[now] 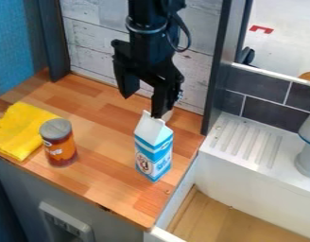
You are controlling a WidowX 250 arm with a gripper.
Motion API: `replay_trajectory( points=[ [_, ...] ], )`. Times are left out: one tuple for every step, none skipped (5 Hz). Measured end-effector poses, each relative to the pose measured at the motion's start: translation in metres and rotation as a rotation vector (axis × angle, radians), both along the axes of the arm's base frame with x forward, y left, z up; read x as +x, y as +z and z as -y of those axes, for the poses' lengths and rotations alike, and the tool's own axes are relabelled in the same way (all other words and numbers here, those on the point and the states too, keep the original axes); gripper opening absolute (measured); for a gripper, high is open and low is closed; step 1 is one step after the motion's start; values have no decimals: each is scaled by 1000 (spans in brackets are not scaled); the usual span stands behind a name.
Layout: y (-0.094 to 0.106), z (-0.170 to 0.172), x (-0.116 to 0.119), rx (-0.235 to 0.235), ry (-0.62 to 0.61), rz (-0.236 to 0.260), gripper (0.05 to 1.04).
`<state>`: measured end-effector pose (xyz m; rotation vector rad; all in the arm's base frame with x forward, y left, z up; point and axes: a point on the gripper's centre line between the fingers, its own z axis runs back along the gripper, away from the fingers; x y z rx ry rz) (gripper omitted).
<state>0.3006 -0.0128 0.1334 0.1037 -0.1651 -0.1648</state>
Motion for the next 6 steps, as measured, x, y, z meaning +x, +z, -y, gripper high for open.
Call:
replay_trajectory(
  points=[
    [-7,-5,8,15,-1,-85,1000],
    [-11,-1,7,-15,-4,-108,1000],
    [-18,8,6,-67,-15,-137,1000],
    [-18,11,7,-82,-13,-127,1000],
    [-28,10,9,-73,-13,-151,1000],
    [-45,8,6,-66,-8,-216,1000]
  ],
)
